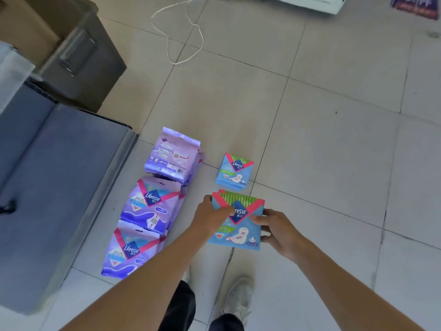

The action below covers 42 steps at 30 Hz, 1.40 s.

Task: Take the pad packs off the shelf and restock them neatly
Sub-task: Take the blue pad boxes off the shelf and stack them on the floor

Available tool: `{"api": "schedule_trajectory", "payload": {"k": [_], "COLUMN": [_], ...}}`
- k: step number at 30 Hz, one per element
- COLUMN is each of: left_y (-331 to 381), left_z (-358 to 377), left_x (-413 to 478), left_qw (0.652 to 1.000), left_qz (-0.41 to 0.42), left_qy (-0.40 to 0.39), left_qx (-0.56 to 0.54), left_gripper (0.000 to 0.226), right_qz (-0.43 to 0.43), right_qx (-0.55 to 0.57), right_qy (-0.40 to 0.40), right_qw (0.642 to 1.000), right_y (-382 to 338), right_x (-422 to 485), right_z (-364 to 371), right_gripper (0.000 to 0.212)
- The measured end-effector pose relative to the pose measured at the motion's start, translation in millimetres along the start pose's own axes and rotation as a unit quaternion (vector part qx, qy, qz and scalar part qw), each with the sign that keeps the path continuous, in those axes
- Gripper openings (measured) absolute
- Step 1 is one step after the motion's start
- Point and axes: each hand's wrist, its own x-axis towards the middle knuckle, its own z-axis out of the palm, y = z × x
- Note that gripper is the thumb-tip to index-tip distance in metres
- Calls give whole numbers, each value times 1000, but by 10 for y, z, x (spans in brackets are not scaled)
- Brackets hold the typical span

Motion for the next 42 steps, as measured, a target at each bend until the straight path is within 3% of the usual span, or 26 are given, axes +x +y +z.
{"api": "schedule_trajectory", "payload": {"k": [3, 9, 14, 19, 22, 26, 29, 34, 37, 40, 42], "left_y": [-188, -702, -1163, -1386, -1489, -1548, -1593, -1682, -1518, -1381, -1299], "left_z": [-37, -50, 43, 162, 185, 213, 241, 239, 189, 53, -52], "left_x": [355, 1151, 1847, 2271, 2475, 2659, 2798, 2916, 2754, 2555, 2371], "left_qw": [999, 992, 989, 989, 986, 986, 990, 988, 971, 925, 900], "left_qz": [0, 46, 69, 84, 90, 87, 73, 50, 65, 116, 146], "left_qy": [15, 8, 6, -9, -12, -13, -15, -45, -41, 18, 20], "left_qx": [48, 119, 129, 118, 140, 139, 118, 139, 228, 361, 411], "left_gripper": [61, 44, 80, 84, 75, 61, 75, 79, 79, 65, 56], "right_qz": [5, 8, -22, -52, -40, -51, -65, -59, -44, -30, -59], "right_qx": [10, 54, 61, 59, 62, 48, 6, -65, -114, -183, -274], "right_qy": [7, 42, 65, 116, 148, 202, 253, 288, 284, 283, 270], "right_qw": [1000, 998, 996, 990, 986, 977, 965, 954, 951, 941, 921], "right_y": [181, 634, 979, 1254, 1396, 1542, 1570, 1578, 1549, 1398, 1221], "right_x": [370, 1195, 1826, 2299, 2517, 2751, 2865, 2984, 2975, 2846, 2664], "right_z": [96, 235, 272, 259, 272, 328, 352, 304, 275, 228, 197], "right_gripper": [25, 30, 33, 32, 31, 32, 31, 26, 30, 45, 43]}}
